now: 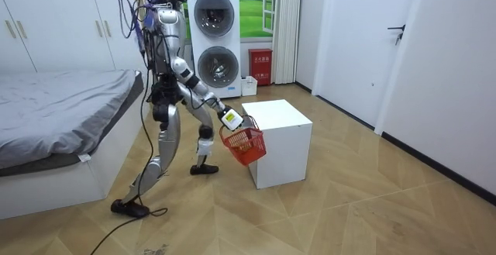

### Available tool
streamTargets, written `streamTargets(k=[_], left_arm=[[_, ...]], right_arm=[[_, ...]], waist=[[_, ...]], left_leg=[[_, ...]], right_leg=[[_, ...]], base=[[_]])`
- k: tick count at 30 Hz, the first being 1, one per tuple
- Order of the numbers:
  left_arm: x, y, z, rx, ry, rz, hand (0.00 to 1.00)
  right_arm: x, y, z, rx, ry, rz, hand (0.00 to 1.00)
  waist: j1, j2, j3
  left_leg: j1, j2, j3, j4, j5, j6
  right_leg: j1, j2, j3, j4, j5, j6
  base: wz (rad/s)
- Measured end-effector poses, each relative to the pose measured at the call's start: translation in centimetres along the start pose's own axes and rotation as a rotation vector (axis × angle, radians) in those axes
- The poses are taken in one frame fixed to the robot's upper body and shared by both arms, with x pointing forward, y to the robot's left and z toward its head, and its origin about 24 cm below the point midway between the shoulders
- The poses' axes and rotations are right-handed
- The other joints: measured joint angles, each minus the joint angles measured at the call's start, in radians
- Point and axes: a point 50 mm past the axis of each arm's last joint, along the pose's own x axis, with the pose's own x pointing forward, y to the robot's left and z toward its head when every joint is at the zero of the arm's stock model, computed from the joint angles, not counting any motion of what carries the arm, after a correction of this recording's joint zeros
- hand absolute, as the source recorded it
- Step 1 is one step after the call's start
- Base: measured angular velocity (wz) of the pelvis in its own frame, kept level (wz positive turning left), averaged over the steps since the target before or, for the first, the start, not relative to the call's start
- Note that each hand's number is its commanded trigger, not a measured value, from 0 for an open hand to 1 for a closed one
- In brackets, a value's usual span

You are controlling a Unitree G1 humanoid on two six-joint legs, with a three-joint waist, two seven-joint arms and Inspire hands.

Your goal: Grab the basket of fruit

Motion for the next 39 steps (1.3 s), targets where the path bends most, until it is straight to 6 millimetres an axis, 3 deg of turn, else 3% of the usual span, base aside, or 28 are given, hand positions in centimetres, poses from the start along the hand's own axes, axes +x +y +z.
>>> streamTargets(k=[2, 4, 7, 10, 12, 18, 20, 21, 22, 23, 24, 25, 26, 27, 28, 29, 30, 31, 32, 33, 34, 35, 37, 39], left_arm=[[-0.2, 0.0, -1.2, 0.023, 0.028, 0.014, 0.00], [-0.5, -0.3, -2.2, 0.043, 0.044, 0.011, 0.00], [-0.8, -0.7, -3.5, 0.071, 0.085, 0.002, 0.00], [-0.8, -0.4, -3.3, 0.077, 0.076, 0.017, 0.00], [-0.7, -0.1, -2.9, 0.066, 0.063, 0.033, 0.00], [-0.5, 0.5, -1.2, 0.043, 0.002, 0.059, 0.00], [-0.5, 0.6, -1.1, 0.044, 0.007, 0.061, 0.00], [-0.6, 0.6, -1.2, 0.043, 0.010, 0.061, 0.00], [-0.7, 0.5, -1.9, 0.023, 0.029, 0.062, 0.00], [-0.8, 0.2, -2.9, 0.011, 0.067, 0.049, 0.00], [-0.8, -0.1, -3.4, 0.012, 0.086, 0.037, 0.00], [-1.0, -0.7, -4.0, 0.015, 0.115, 0.011, 0.00], [-1.1, -1.4, -3.8, 0.020, 0.111, -0.015, 0.00], [-1.1, -1.4, -3.7, 0.027, 0.108, -0.018, 0.00], [-1.1, -1.0, -3.9, 0.032, 0.118, -0.006, 0.00], [-1.0, -0.9, -3.7, 0.029, 0.121, 0.001, 0.00], [-1.0, -0.9, -3.8, 0.030, 0.126, 0.002, 0.00], [-1.1, -0.9, -4.0, 0.031, 0.141, 0.002, 0.00], [-1.2, -0.9, -4.3, 0.032, 0.156, 0.002, 0.00], [-1.2, -0.9, -4.4, 0.030, 0.162, 0.005, 0.00], [-1.2, -0.8, -4.3, 0.030, 0.162, 0.012, 0.00], [-1.1, -0.8, -3.9, 0.029, 0.149, 0.016, 0.00], [-1.0, -0.7, -2.8, 0.048, 0.112, 0.030, 0.00], [-0.6, -0.7, -1.2, 0.066, 0.073, 0.034, 0.00]], right_arm=[[-0.2, 0.4, 0.0, 0.017, -0.012, 0.013, 1.00], [-0.2, 0.8, 0.4, 0.024, -0.027, 0.024, 1.00], [-0.3, 1.3, 0.8, 0.017, -0.049, 0.037, 1.00], [-0.3, 1.9, 1.7, -0.023, -0.090, 0.074, 1.00], [-0.4, 2.1, 2.0, -0.051, -0.109, 0.087, 1.00], [-0.4, 2.6, 2.2, -0.092, -0.132, 0.109, 1.00], [-0.5, 3.0, 2.0, -0.092, -0.128, 0.129, 1.00], [-0.6, 3.1, 1.8, -0.089, -0.126, 0.134, 1.00], [-0.7, 3.8, 2.2, -0.107, -0.149, 0.161, 1.00], [-0.7, 4.2, 3.7, -0.124, -0.209, 0.177, 1.00], [-0.8, 4.4, 3.7, -0.125, -0.224, 0.178, 1.00], [-1.0, 4.0, 2.7, -0.111, -0.199, 0.160, 1.00], [-1.2, 2.9, 1.7, -0.117, -0.167, 0.128, 1.00], [-1.3, 2.7, 1.3, -0.114, -0.155, 0.122, 1.00], [-1.4, 2.7, 0.7, -0.103, -0.139, 0.121, 1.00], [-1.5, 2.5, 0.6, -0.111, -0.136, 0.121, 1.00], [-1.5, 2.7, 0.7, -0.107, -0.141, 0.123, 1.00], [-1.5, 3.1, 0.8, -0.105, -0.147, 0.134, 1.00], [-1.6, 3.5, 0.7, -0.105, -0.145, 0.142, 1.00], [-1.6, 3.6, 0.5, -0.107, -0.141, 0.149, 1.00], [-1.7, 3.6, 0.1, -0.110, -0.130, 0.157, 1.00], [-1.9, 3.3, -0.4, -0.108, -0.115, 0.153, 1.00], [-2.1, 2.9, -1.0, -0.097, -0.096, 0.143, 1.00], [-2.1, 2.6, -0.9, -0.115, -0.092, 0.140, 1.00]], waist=[[0.005, -0.017, 0.0075], [0.004, -0.020, 0.0073], [0.005, -0.027, 0.0070], [0.016, -0.028, 0.0062], [0.017, -0.027, 0.0064], [0.021, -0.019, 0.0103], [0.014, -0.013, 0.0113], [0.006, 0.000, 0.0149], [0.014, -0.007, 0.0081], [0.023, 0.008, 0.0187], [0.017, 0.025, 0.0219], [0.010, 0.036, 0.0126], [-0.001, 0.047, 0.0041], [-0.004, 0.040, 0.0013], [-0.015, 0.015, -0.0074], [-0.009, -0.002, -0.0077], [-0.001, -0.006, -0.0074], [0.006, -0.010, -0.0081], [0.007, -0.008, -0.0064], [0.008, -0.005, -0.0061], [0.004, -0.004, -0.0046], [-0.003, -0.004, -0.0037], [-0.006, -0.003, -0.0030], [-0.007, 0.003, 0.0009]], left_leg=[[0.032, 0.018, -0.002, -0.041, 0.027, -0.021], [0.037, 0.043, -0.004, -0.044, 0.032, -0.029], [0.044, 0.058, -0.010, -0.048, 0.038, -0.038], [0.045, 0.069, -0.010, -0.048, 0.038, -0.039], [0.047, 0.070, -0.010, -0.048, 0.038, -0.039], [0.063, 0.084, -0.029, -0.031, 0.038, -0.037], [0.104, 0.099, -0.076, -0.069, 0.037, -0.036], [0.114, 0.101, -0.112, -0.085, 0.037, -0.036], [0.135, 0.105, -0.168, -0.113, 0.038, -0.039], [0.108, 0.123, -0.153, -0.018, 0.045, -0.041], [0.074, 0.133, -0.128, 0.069, 0.043, -0.033], [0.041, 0.115, -0.100, 0.104, 0.008, -0.017], [0.040, 0.052, -0.022, 0.013, 0.006, 0.015], [0.052, 0.034, 0.014, -0.035, 0.010, 0.050], [0.080, 0.009, 0.066, -0.078, 0.012, 0.058], [0.099, -0.006, 0.085, -0.103, 0.011, 0.068], [0.109, -0.008, 0.085, -0.113, 0.009, 0.071], [0.136, -0.009, 0.085, -0.126, 0.008, 0.072], [0.171, -0.011, 0.085, -0.138, 0.007, 0.073], [0.191, -0.013, 0.087, -0.149, 0.006, 0.075], [0.246, -0.023, 0.088, -0.198, 0.000, 0.086], [0.303, -0.040, 0.091, -0.259, -0.008, 0.099], [0.349, -0.062, 0.091, -0.298, -0.021, 0.120], [0.364, -0.074, 0.080, -0.310, -0.024, 0.124]], right_leg=[[0.013, 0.015, 0.000, -0.009, 0.000, 0.000], [0.013, 0.035, 0.000, -0.009, 0.001, -0.001], [0.026, 0.053, -0.006, -0.018, 0.002, -0.004], [0.032, 0.062, -0.008, -0.036, 0.011, -0.016], [0.042, 0.067, -0.009, -0.052, 0.024, -0.015], [0.070, 0.096, -0.016, -0.076, 0.136, -0.020], [0.044, 0.113, -0.038, 0.000, 0.239, -0.019], [0.031, 0.108, -0.044, 0.022, 0.219, -0.019], [-0.020, 0.074, -0.063, -0.013, 0.122, -0.008], [-0.030, 0.053, -0.051, -0.160, 0.113, 0.002], [-0.005, 0.065, -0.024, -0.160, 0.105, 0.018], [0.010, 0.067, -0.021, -0.136, 0.082, 0.012], [0.006, 0.049, -0.028, -0.083, 0.079, 0.014], [0.001, 0.033, -0.034, -0.056, 0.079, 0.014], [-0.013, -0.007, -0.066, -0.016, 0.089, 0.014], [-0.027, -0.022, -0.071, 0.010, 0.130, -0.001], [-0.029, -0.021, -0.067, 0.013, 0.159, -0.007], [-0.020, -0.009, -0.058, 0.006, 0.221, -0.018], [-0.003, -0.001, -0.051, 0.010, 0.299, -0.041], [0.000, 0.004, -0.045, 0.023, 0.338, -0.048], [-0.010, 0.001, -0.030, 0.077, 0.425, -0.051], [-0.033, -0.014, -0.026, 0.157, 0.523, -0.045], [-0.096, -0.047, -0.020, 0.303, 0.605, -0.050], [-0.193, -0.072, -0.014, 0.459, 0.518, -0.058]], base=[[-0.08], [-0.07], [0.02], [-0.02], [0.03], [0.05], [0.10], [-0.33], [-0.87], [-0.99], [-0.56], [0.21], [0.44], [0.79], [0.70], [0.56], [0.12], [-0.05], [0.03], [0.21], [0.42], [0.46], [0.42], [0.19]])
